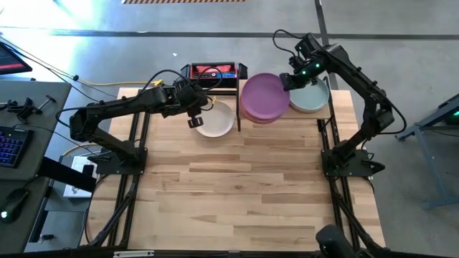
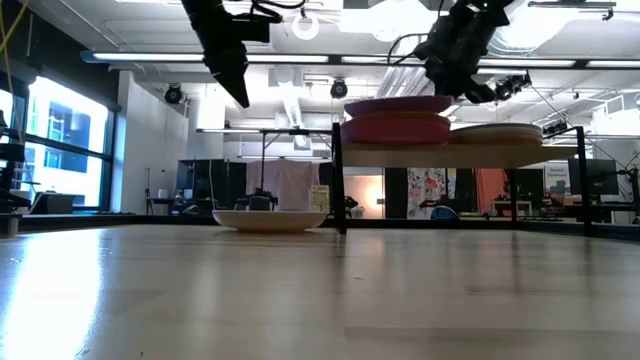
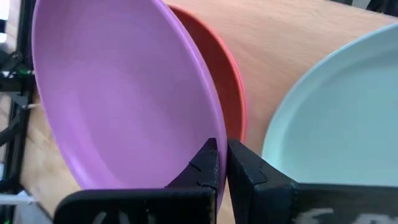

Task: Place and stack plates onto a shelf
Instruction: Stack the purple plate on top of the orange plate on the shelf

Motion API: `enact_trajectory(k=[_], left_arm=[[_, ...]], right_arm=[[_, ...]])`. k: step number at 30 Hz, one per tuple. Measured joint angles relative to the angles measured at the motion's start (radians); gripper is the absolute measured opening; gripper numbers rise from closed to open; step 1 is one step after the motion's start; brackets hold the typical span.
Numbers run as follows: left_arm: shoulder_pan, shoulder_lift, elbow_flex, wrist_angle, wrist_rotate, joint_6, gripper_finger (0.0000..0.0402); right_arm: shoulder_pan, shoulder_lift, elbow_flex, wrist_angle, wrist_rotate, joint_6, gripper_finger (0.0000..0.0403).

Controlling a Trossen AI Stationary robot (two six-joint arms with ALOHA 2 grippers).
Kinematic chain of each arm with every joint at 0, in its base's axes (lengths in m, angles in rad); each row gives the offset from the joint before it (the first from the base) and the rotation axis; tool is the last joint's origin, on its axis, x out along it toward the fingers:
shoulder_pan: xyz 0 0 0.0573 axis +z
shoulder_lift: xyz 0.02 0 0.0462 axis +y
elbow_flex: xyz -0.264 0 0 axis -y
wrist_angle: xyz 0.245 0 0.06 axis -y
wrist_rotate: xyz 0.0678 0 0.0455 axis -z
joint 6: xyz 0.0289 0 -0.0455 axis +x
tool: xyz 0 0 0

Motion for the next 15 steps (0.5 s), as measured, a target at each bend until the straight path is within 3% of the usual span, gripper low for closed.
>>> enact_trajectory(k=[15], left_arm=[[0.000, 0.000, 0.000, 0.000, 0.000, 0.001, 0.0126]], right_arm=[[0.079, 0.012, 0.000, 0.051, 0.076, 0.097, 0.0000]])
